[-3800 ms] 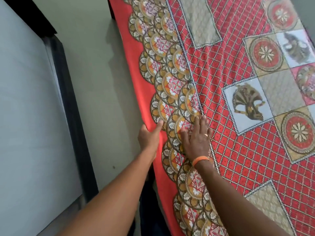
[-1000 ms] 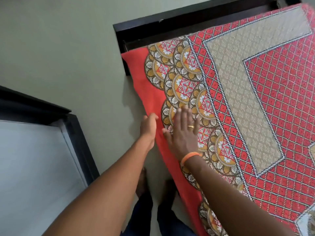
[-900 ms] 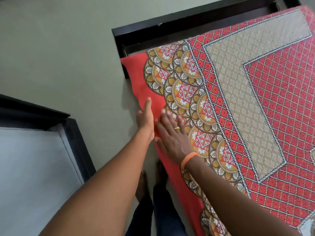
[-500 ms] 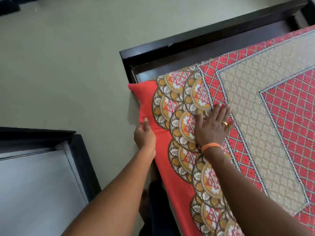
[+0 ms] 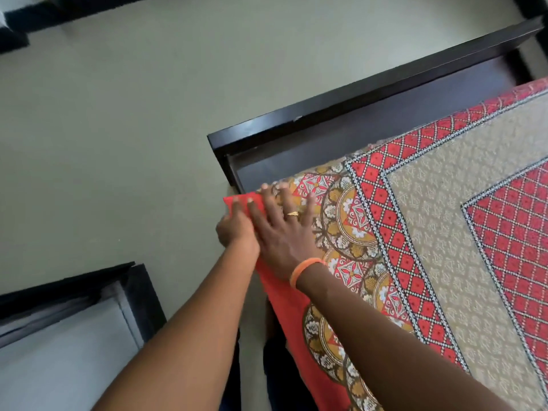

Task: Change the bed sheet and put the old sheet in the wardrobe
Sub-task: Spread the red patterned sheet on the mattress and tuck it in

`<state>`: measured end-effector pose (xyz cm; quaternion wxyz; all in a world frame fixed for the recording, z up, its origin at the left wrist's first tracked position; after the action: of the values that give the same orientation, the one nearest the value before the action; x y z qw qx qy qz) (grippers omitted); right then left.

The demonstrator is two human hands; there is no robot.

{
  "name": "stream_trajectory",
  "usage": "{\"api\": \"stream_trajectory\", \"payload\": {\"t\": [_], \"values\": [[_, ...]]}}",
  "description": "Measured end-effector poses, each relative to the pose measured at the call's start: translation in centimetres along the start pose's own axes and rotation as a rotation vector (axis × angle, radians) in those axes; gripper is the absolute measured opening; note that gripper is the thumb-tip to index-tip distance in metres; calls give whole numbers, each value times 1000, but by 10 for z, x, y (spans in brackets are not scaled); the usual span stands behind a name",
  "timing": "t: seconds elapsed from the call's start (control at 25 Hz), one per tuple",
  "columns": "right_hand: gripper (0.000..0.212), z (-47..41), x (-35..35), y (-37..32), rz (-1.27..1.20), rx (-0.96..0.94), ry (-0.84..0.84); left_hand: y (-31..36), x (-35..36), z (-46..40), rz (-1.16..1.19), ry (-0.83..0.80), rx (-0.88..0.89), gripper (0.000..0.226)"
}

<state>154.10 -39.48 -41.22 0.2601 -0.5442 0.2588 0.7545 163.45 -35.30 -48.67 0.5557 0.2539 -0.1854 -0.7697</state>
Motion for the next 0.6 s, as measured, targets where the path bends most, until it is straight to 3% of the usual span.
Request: {"api": "stream_trajectory", "payload": {"t": [0.08, 0.16, 0.32, 0.36, 0.4, 0.48, 0.6], "values": [[58, -4, -8, -12, -51, -94, 54, -12, -6, -16, 77, 2, -101, 19], [54, -5, -16, -2, -162, -3, 120, -16, -10, -28, 23, 15, -152, 20], [67, 10, 2, 71, -209, 646, 10, -12, 2, -28, -23, 115, -202, 34], [70, 13, 6, 76, -217, 733, -36, -11, 5, -23, -55, 118, -218, 32], [72, 13, 6, 70, -200, 731, -60, -12, 5, -22, -77, 129, -235, 28], [67, -2, -1, 37, -138, 529, -48, -9, 4, -22, -106, 98, -275, 21], [48, -28, -11, -17, -46, 193, -47, -10, 3, -39, -225, -204, -407, 20]]}}
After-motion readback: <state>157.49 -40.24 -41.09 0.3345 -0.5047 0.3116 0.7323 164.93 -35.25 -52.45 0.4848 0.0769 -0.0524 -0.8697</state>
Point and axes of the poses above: each hand's wrist, its own z-axis away from the middle knuckle, its own x-axis out of the palm, y = z × x, the point moved 6 cm from there along -z, towards the middle knuckle, and after that the axes turned 10 degrees about z, right-handed, at the moved point
